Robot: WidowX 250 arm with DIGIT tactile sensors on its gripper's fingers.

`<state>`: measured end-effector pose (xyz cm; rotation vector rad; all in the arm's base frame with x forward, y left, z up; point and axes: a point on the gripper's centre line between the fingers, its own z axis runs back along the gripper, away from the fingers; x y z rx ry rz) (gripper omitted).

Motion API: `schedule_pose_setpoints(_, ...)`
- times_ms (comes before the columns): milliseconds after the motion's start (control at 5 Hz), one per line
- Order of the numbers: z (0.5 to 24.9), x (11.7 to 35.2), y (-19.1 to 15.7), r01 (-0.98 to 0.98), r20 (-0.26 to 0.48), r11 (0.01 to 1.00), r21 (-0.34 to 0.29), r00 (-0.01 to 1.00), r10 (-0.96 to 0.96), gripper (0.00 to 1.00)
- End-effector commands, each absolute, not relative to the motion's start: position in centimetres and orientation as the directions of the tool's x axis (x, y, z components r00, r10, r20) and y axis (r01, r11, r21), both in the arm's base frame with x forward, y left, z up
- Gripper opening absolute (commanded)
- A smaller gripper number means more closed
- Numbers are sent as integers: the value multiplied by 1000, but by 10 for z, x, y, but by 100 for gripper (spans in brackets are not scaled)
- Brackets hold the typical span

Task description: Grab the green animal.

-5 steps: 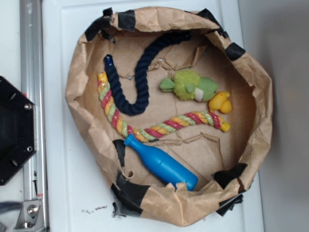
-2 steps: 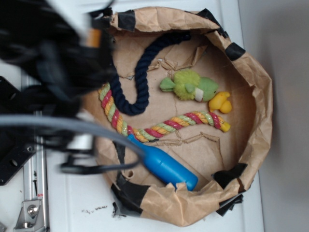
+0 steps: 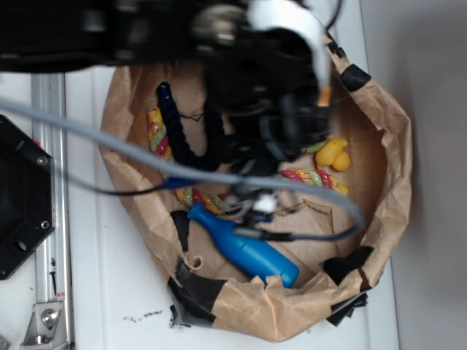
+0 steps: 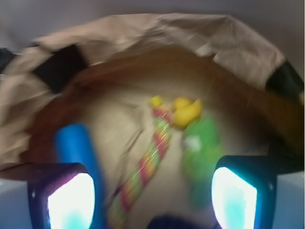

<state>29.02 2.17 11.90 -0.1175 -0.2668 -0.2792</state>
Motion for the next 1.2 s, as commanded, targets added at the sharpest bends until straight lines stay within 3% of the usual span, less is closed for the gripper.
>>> schedule_pose_setpoints(0, 60, 293, 64, 427, 142, 901, 72, 890, -433, 100)
schedule_pose_setpoints(200, 50, 294, 84, 426, 113, 904, 40, 897, -428, 100)
schedule_pose_setpoints(400, 31, 302, 86, 440, 146, 898, -30, 890, -431, 72)
schedule_pose_setpoints(600, 45, 309, 83, 418, 199, 908, 23, 888, -414, 0)
schedule_pose_setpoints(800, 70, 309, 72, 380, 262, 923, 57, 887, -381, 0)
schedule_pose_setpoints(1000, 103, 305, 63, 336, 302, 940, 53, 892, -336, 0)
